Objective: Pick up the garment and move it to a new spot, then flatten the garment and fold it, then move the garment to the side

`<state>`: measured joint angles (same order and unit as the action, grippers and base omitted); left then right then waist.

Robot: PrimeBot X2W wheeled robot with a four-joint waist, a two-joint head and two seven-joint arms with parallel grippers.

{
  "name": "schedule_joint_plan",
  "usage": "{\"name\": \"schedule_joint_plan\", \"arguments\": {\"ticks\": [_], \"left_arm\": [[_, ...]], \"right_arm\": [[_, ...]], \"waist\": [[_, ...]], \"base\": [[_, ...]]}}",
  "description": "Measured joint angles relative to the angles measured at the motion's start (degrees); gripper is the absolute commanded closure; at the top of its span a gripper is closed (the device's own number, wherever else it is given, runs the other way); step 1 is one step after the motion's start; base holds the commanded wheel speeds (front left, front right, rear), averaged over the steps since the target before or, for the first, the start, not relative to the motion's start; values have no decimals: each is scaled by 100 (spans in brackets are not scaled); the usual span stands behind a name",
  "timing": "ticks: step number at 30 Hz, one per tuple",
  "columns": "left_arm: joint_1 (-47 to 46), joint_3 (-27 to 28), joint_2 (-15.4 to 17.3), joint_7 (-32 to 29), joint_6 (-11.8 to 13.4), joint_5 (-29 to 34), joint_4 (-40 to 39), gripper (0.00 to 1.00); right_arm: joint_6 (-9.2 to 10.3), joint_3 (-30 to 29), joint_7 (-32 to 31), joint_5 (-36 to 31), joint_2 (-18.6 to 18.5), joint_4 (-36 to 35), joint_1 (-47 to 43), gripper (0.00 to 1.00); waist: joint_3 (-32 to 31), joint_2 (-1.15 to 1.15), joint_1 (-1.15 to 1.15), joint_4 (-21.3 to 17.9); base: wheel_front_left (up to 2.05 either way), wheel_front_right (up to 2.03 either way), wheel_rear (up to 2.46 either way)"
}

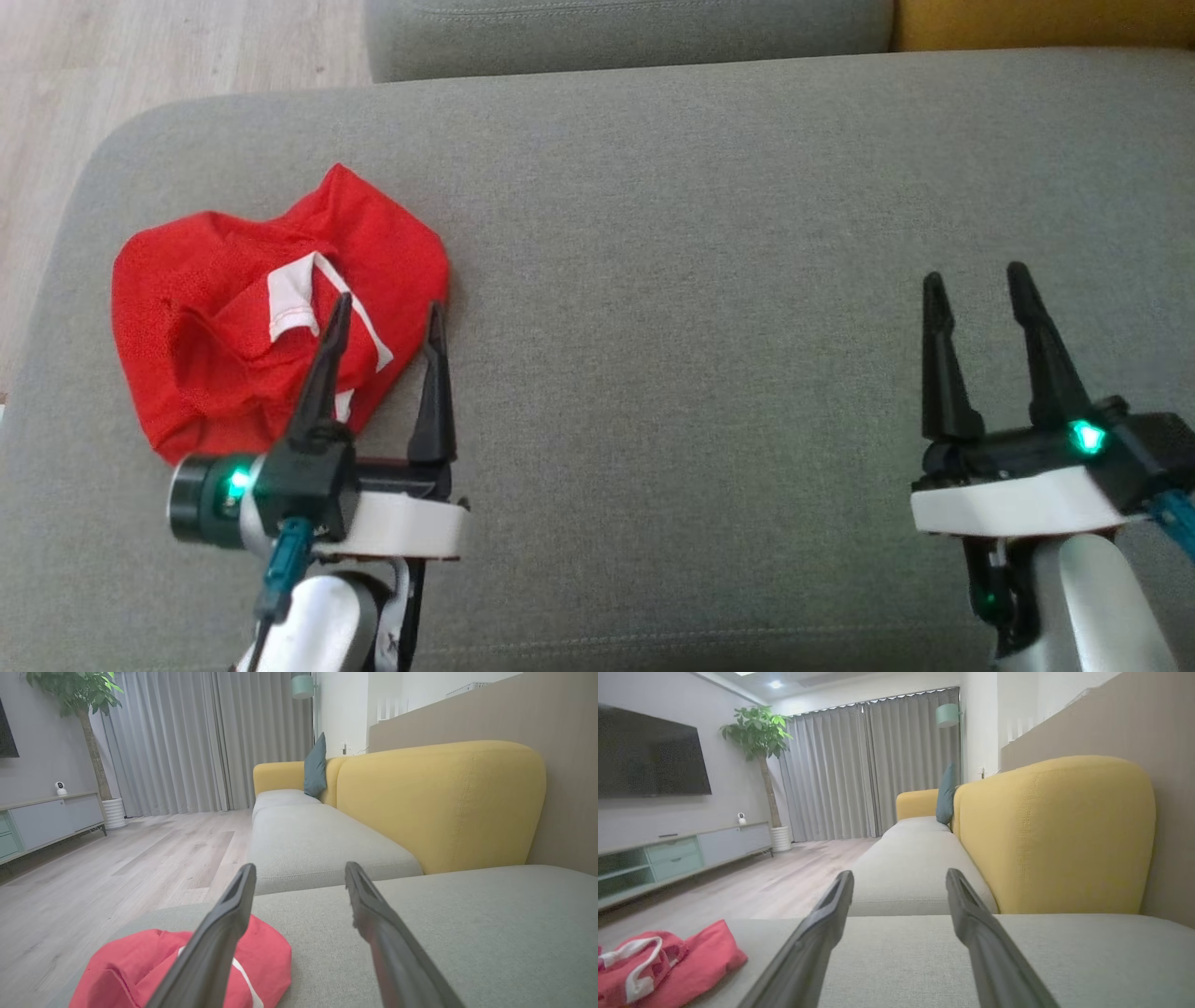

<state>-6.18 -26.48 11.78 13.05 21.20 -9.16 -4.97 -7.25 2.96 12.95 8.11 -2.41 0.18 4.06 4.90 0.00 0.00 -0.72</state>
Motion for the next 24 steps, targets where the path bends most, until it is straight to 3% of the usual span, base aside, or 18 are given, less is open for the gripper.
{"name": "schedule_joint_plan", "arguments": {"ticks": [5,17,24], "left_arm": [[26,234,-140,70,-64,-11,-51,0],[360,971,-679,152,-1025,9,365,0],[372,1221,-829,152,-1323,146,515,0]], "right_arm": [[0,-20,64,505,-1,122,-1,0],[0,48,144,883,-3,646,-12,0],[0,66,144,896,-3,773,-14,0]], "waist": [[-13,0,0,12],[-67,0,0,30],[-118,0,0,28]], "base": [[0,0,0],[0,0,0],[0,0,0]]}}
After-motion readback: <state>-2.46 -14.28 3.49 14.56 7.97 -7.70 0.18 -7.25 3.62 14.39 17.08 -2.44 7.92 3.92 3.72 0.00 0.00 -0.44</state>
